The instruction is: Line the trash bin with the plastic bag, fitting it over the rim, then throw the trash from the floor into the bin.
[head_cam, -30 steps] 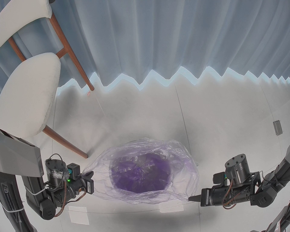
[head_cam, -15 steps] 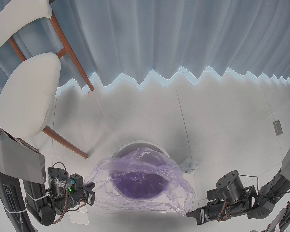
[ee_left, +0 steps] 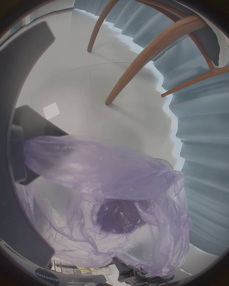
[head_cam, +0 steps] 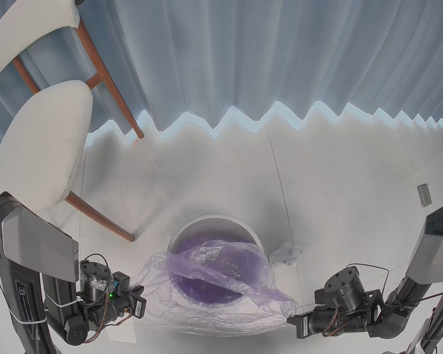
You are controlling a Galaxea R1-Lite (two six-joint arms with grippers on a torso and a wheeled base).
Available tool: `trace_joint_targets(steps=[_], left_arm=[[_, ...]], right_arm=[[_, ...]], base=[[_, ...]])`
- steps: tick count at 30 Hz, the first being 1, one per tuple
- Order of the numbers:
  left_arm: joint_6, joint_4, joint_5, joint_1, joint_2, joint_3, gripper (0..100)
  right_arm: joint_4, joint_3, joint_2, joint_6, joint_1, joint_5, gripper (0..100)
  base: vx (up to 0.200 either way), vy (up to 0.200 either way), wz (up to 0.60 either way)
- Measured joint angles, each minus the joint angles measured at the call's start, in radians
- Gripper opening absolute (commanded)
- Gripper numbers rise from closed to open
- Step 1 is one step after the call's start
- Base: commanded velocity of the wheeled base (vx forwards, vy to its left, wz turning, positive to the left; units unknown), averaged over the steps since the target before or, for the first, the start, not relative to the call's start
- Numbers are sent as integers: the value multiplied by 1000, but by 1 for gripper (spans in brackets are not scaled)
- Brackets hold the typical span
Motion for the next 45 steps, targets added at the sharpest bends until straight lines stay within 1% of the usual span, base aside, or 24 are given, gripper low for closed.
trace_joint_targets(steps=[3,6,11,14,16,22,23,27,31,33,35,38,40,42,43,45], left_arm=[[-2,0,1,-7,3,0,0],[-6,0,1,-15,-5,-6,0],[-10,0,-1,-27,-39,-16,0],[-13,0,-1,-39,-67,-18,0],[-28,0,1,-50,-86,-18,0],[-111,0,8,-90,-129,-11,0],[-115,0,8,-95,-133,-8,100],[-121,0,10,-103,-142,7,100],[-134,1,24,-106,-153,11,100],[-159,1,42,-101,-165,12,100],[-189,1,53,-96,-185,12,100],[-220,1,60,-90,-229,13,100],[-230,1,60,-91,-258,13,100],[-244,1,61,-97,-280,13,100],[-266,1,61,-101,-295,7,100],[-322,1,61,-109,-318,-14,100]], right_arm=[[-73,36,30,-13,0,-6,100],[-173,80,45,-6,2,0,100],[-337,176,50,20,17,38,100],[-400,206,43,40,34,54,100],[-422,214,30,46,40,60,100],[-539,221,9,50,53,77,100],[-555,222,11,50,53,78,100],[-604,222,22,56,55,79,100],[-623,222,8,75,50,85,100],[-627,222,-9,91,49,105,100],[-628,222,-28,103,47,142,100],[-631,222,-58,100,36,177,100],[-633,221,-74,69,23,186,100],[-634,216,-87,12,9,188,100],[-635,209,-95,-25,-3,189,100],[-636,194,-110,-62,-22,189,100]], base=[[0,0,0],[0,0,0],[0,0,0],[0,0,0],[0,0,0],[0,0,0],[0,0,0],[0,0,0],[0,0,0],[0,0,0],[0,0,0],[0,0,0],[0,0,0],[0,0,0],[0,0,0],[0,0,0]])
